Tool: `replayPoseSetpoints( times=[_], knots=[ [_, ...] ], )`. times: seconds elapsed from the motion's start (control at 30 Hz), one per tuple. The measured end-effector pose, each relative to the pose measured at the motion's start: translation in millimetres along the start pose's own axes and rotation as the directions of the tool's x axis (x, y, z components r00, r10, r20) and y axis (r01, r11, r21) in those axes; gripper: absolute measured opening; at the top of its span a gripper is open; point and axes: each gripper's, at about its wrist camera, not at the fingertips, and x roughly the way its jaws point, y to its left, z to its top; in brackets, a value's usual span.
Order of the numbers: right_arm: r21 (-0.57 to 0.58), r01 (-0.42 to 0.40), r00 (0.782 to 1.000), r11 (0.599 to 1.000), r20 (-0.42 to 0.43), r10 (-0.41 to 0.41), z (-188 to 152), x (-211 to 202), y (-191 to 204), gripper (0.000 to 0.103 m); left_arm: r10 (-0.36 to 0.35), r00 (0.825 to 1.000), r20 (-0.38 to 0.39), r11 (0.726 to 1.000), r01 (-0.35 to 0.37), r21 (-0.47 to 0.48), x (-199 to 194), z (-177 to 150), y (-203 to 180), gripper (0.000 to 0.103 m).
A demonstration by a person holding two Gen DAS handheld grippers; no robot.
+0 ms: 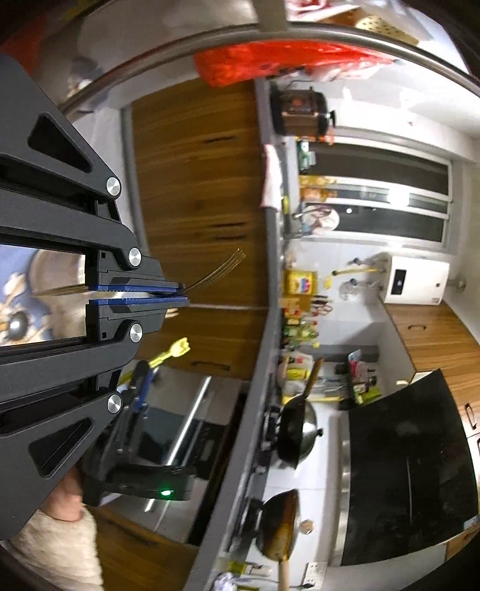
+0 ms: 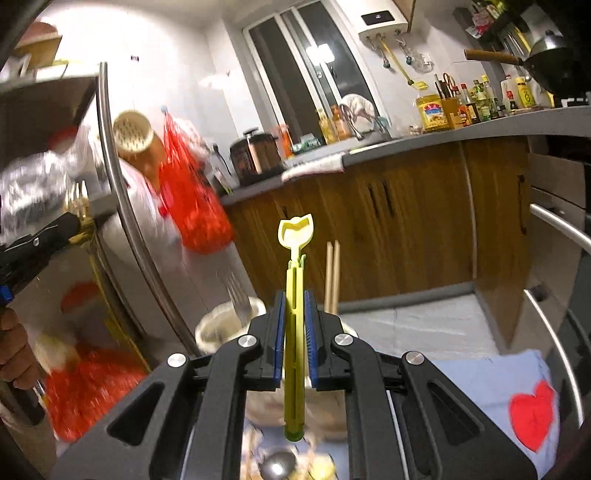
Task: Organize utensils
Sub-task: 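Lift the gold fork with the left tool while the right tool carries the yellow utensil over the holder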
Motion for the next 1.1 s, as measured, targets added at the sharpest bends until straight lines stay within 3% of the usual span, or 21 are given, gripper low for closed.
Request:
replayPoseSetpoints(
  times=[0.23, 0.47, 0.77, 1.1],
  knots=[
    [0.011, -0.039, 0.997, 0.999, 0.071, 0.038, 18.1, 25.3, -5.2, 0.01, 0.044, 0.998, 0.048, 0.999, -0.043, -0.014, 24.5, 31.2, 6.4, 0.003],
    [0.066, -0.047, 0.996, 0.997, 0.08, 0.042, 6.7, 57.6, -19.5, 0.01, 0.147, 0.989, 0.03, 0.988, -0.149, 0.041, 61.0, 16.6, 6.4, 0.003],
    [0.078, -0.006, 0.999, 0.997, 0.035, 0.003, -19.2, 79.2, -31.3, 0.01, 0.129, 0.991, -0.031, 0.99, -0.13, -0.048, 85.5, -23.7, 29.3, 0.003],
    [-0.066, 0.045, 0.999, 0.997, -0.022, -0.047, -39.2, 60.8, -13.9, 0.01, 0.07, 0.994, -0.08, 0.996, -0.075, -0.057, 86.3, -54.2, 31.6, 0.003]
  ],
)
